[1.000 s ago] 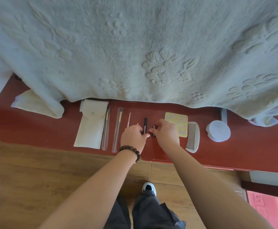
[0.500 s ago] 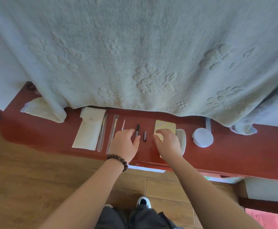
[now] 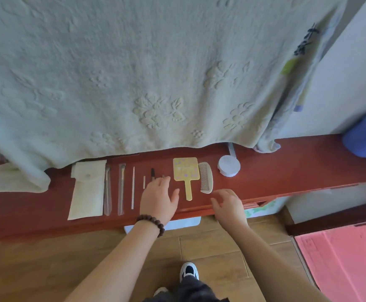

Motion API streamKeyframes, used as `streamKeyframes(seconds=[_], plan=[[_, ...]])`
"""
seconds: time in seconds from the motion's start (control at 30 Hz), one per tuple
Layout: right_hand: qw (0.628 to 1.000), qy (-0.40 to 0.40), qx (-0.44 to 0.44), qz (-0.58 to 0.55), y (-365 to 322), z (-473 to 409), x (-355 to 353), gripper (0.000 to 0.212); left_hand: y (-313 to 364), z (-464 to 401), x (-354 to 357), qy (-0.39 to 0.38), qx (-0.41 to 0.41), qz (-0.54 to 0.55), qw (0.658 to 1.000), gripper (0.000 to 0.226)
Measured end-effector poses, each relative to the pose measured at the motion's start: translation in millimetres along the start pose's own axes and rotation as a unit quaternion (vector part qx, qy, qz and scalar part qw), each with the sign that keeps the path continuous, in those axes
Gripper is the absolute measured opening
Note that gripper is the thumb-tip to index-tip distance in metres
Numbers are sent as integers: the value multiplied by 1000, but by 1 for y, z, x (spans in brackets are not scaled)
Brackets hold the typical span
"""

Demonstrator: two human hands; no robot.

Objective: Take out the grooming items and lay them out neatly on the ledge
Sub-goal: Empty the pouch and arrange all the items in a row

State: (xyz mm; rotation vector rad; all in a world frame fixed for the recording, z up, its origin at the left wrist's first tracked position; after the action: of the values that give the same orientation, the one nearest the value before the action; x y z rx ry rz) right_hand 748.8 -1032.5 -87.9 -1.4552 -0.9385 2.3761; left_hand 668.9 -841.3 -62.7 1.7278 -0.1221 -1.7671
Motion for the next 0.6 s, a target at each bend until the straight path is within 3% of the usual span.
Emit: streamKeyframes(seconds=[0.27, 0.47, 0.6], plan=[[999, 13, 37, 24, 48, -8, -44, 32, 34, -5, 21, -25, 24, -9, 999, 47], [989, -54, -9, 138, 45, -76, -73, 66, 52, -23, 35, -18, -14, -27, 999, 48], [960, -124, -69, 241, 44, -118, -72, 91, 63, -36, 49, -19, -69, -21, 997, 49]])
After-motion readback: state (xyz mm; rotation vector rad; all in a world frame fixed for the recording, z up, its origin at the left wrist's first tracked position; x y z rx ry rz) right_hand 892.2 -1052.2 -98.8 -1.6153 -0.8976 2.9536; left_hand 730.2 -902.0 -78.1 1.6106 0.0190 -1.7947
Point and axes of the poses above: each hand's wrist, its own z-axis away from the middle knuckle, its own x-axis out of the palm, y = z × x, the point moved 6 cm from there along -z, towards the middle knuckle, and after that the axes turned 11 degrees about -y, right-handed, at the moved point
